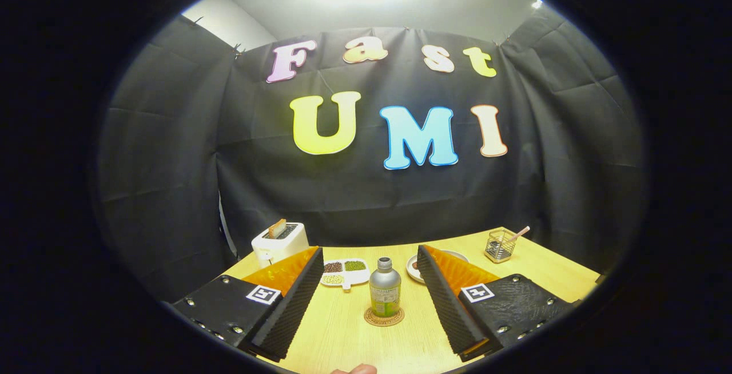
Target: Take the bottle from table, then pour the juice into the cup, finally place the bottle on the coaster
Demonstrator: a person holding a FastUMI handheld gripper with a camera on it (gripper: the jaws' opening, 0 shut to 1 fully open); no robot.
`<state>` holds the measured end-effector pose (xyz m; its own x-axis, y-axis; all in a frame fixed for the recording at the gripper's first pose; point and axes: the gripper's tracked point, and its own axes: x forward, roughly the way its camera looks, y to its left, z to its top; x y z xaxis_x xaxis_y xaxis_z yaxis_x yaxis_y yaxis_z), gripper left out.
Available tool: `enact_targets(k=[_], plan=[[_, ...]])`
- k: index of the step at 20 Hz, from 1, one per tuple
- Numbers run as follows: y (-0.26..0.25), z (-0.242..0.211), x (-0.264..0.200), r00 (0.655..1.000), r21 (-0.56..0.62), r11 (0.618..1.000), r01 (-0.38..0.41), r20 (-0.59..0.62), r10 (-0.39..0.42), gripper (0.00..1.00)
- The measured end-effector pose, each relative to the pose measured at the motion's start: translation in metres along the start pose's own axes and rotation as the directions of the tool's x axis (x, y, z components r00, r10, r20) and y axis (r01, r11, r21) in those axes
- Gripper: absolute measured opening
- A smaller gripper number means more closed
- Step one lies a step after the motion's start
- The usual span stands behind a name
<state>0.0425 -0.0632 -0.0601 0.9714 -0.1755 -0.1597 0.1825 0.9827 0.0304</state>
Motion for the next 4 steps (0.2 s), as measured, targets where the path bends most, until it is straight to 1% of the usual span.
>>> enact_targets(k=[4], plan=[[0.0037, 0.0114, -0.0119, 0.999, -0.003, 1.0, -0.013, 0.032, 0.013, 0.99]])
